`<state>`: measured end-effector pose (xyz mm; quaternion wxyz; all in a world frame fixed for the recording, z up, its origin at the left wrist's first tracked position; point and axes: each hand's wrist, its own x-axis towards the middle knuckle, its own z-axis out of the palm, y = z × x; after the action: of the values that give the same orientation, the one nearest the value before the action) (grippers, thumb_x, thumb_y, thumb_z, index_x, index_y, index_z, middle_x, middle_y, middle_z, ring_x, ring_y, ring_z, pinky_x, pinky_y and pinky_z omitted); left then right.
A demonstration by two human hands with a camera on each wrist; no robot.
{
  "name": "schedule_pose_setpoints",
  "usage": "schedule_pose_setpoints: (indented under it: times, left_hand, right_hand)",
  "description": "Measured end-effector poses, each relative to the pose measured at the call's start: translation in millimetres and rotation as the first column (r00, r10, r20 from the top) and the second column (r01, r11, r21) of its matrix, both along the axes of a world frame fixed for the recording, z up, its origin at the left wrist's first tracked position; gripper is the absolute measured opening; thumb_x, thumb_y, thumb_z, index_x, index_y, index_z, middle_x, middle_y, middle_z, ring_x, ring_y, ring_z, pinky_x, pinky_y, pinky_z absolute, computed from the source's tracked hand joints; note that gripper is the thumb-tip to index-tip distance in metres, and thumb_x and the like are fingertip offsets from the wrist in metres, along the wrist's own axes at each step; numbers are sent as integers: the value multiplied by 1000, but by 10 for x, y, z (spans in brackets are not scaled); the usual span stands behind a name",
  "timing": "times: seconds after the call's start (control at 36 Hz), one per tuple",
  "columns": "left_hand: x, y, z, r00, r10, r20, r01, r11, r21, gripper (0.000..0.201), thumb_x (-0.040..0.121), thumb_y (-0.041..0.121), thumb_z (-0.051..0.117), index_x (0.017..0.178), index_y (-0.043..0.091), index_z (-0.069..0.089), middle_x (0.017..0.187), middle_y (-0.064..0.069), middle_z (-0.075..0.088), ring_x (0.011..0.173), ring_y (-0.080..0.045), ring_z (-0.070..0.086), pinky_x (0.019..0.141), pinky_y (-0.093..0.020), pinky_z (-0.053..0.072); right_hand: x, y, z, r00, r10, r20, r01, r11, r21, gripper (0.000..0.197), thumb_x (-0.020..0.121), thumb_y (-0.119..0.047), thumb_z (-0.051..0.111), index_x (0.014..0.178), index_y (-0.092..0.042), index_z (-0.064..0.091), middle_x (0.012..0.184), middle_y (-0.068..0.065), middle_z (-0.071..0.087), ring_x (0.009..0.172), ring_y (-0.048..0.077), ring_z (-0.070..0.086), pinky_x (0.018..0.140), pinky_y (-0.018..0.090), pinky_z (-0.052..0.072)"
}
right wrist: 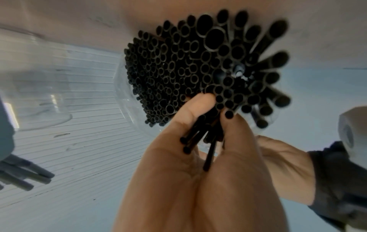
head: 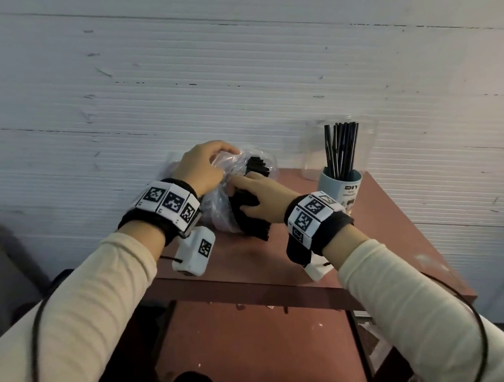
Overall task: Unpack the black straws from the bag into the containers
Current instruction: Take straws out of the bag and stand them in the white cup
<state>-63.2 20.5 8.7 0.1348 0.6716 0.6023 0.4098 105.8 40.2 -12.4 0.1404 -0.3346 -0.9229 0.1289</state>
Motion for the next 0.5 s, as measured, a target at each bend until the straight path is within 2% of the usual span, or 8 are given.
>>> schedule_pose_setpoints:
  times: [0.06,0.11,0.17,0.28,0.33,0.39,0.42,0.5]
  left_hand:
    - [5,7,4,1000,-3,-1,3,1000,1,51,82,-7,57,103,38,66,119,-4,67,107,-26,63,87,-46,55]
    - [-3,22,-19,1000,-2,-8,1,1000,-17,51,82,-7,57,106,37,65,123,-1,64,109,-22,62,89,-44,55]
    - [-19,36,-46,1000,-4,-16,4,999,-38,53,82,-9,56,107,37,65,126,0,62,109,-18,61,88,-42,55]
    - [-55,51,-54,1000,-5,-19,4,998,-56,54,81,-9,58,111,35,65,127,-3,61,110,-23,61,91,-41,54]
    - [-75,70,-64,1000,-10,-27,8,998,-62,54,81,-8,58,111,36,65,124,-3,62,107,-25,62,85,-40,53]
    - [-92,91,-83,999,-21,-39,18,997,-76,55,81,-9,58,109,39,63,120,-1,59,100,-21,59,73,-28,49]
    - [-96,99,-92,999,-24,-45,20,996,-85,56,81,-9,57,110,39,63,121,-1,58,100,-19,57,72,-25,47]
    - [-86,110,-107,997,-18,-69,11,994,-105,55,82,-7,57,117,36,63,136,-4,55,115,-21,58,87,-35,51]
  right_hand:
    - [13,11,5,1000,7,-4,-7,1000,2,32,83,-4,59,114,-11,53,106,8,48,94,20,44,81,25,33]
    - [25,26,6,999,27,-26,-27,1000,-7,28,81,-3,60,107,-11,55,105,13,55,93,23,49,82,31,40]
    - [58,45,16,997,38,-64,-39,999,-13,25,80,-2,61,103,-10,57,104,11,60,95,25,54,85,35,45]
    - [191,54,92,992,12,-124,-19,998,-58,24,83,-4,65,104,-13,60,102,0,62,95,18,58,81,24,47]
    - [284,65,127,990,-1,-138,-13,995,-104,23,83,-6,67,103,-16,60,98,-3,62,90,16,61,79,21,49]
    - [383,79,153,990,-19,-137,-3,987,-161,24,84,-10,70,102,-22,59,96,-3,61,80,11,61,80,29,54]
    - [428,81,165,989,-26,-143,-3,981,-196,26,84,-10,71,101,-25,58,97,-1,61,77,9,61,80,33,55]
    - [511,43,155,987,-33,-156,-16,954,-299,31,85,-10,71,106,-25,55,104,8,57,75,10,59,78,33,55]
